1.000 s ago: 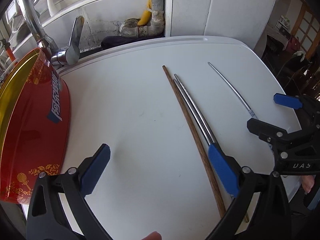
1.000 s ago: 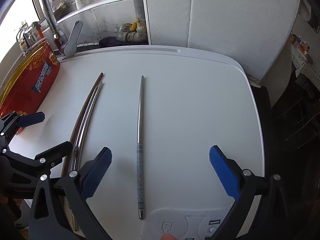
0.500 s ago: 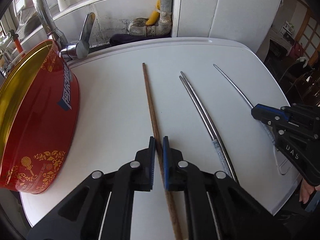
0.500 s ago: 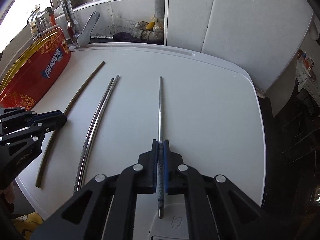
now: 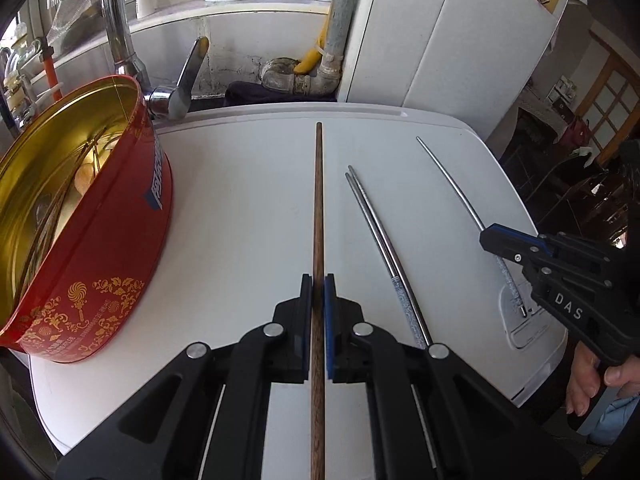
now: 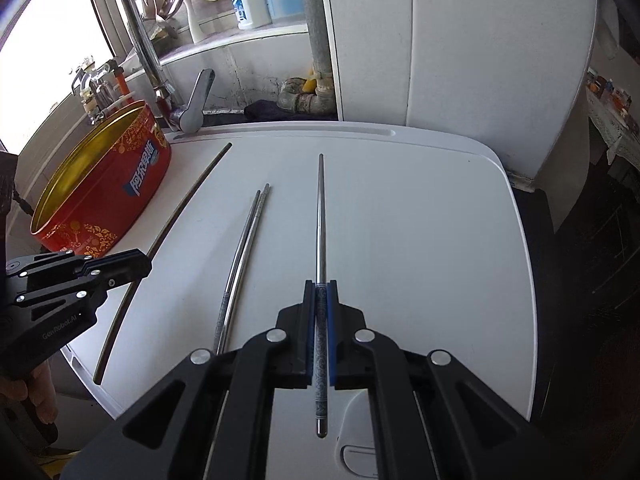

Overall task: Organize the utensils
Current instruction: 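Grasp the other wooden chopstick with the left tool while the right tool grasps a patterned metal chopstick, then carry both chopsticks with both tools over the red tin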

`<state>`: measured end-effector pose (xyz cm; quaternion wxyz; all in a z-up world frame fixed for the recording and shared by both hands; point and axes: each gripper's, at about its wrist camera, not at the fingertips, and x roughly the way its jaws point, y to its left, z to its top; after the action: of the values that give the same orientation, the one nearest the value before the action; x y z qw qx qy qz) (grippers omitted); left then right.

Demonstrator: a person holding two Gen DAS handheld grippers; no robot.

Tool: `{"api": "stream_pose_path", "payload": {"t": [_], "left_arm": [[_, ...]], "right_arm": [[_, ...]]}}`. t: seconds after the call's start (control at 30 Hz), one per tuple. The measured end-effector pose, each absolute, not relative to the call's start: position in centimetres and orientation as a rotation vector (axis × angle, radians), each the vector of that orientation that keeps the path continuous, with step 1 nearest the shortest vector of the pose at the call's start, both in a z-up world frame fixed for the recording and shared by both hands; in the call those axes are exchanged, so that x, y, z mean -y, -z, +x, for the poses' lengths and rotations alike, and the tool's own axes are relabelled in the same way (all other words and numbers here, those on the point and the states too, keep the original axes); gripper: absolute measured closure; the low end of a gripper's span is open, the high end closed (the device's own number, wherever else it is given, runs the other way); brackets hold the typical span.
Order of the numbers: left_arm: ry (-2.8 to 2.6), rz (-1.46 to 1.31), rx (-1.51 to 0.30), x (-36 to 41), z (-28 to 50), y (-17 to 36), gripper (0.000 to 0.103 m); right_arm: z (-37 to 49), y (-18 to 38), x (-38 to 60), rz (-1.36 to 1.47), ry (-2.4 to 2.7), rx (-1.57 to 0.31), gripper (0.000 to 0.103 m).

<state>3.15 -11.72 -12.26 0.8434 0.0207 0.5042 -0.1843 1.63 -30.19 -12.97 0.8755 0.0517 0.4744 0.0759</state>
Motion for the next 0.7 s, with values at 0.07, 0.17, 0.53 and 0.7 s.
{"api": "stream_pose_path", "payload": {"t": [0.07,0.17,0.53,0.7], "left_arm": [[0.395,0.025,-1.03,11.1,2.6,10.8,0.098],[0.409,-0.015,-0.99,9.8,1.9,8.5,0.098],[0.321,-0.085,-0.853,2.2,-0.6,3.3,0.097],[0.257,-0.117,-0.818,-1.8,-1.4,2.5,0.097]], "right_arm": [[1.0,11.3,29.5,0.108,-0.184,-0.951,0.098],[0.2,9.0,28.1,0.092,-0.224,-0.903,0.097],[-0.6,3.9,21.2,0.015,-0.362,-0.79,0.097],[0.2,2.8,17.6,-0.014,-0.415,-0.767,0.097]]}}
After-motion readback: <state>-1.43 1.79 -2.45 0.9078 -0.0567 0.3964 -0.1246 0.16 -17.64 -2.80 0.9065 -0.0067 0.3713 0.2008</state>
